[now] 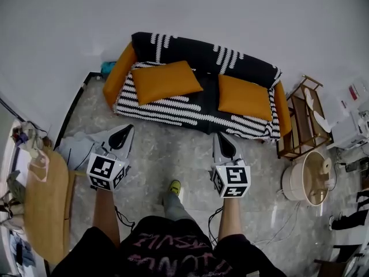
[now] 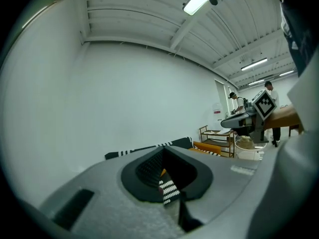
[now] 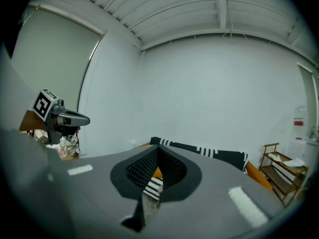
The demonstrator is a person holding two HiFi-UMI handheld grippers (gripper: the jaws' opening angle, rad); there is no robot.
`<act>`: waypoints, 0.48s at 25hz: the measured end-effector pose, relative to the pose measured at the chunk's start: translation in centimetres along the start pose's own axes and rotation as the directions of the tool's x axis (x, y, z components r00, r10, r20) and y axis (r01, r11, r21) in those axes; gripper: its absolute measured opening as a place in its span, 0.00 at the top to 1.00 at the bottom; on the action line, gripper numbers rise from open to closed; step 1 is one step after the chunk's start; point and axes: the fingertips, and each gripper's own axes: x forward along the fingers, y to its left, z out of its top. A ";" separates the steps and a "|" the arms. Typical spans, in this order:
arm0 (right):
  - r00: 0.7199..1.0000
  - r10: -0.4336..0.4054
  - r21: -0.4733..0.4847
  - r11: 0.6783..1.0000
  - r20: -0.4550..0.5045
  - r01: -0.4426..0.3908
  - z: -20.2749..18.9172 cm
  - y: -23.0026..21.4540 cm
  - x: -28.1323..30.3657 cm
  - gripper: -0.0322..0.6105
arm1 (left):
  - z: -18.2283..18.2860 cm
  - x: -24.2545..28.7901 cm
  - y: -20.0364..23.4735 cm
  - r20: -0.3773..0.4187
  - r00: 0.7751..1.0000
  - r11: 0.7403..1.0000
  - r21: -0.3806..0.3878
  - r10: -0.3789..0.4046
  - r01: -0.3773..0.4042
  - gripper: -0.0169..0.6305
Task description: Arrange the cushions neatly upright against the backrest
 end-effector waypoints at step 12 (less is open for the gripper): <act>0.999 0.009 0.006 1.000 -0.033 -0.009 0.6 -9.0 13.5 0.93 | 0.9 14.5 5.8 -0.039 0.998 0.999 -0.030 0.039 -0.040 0.97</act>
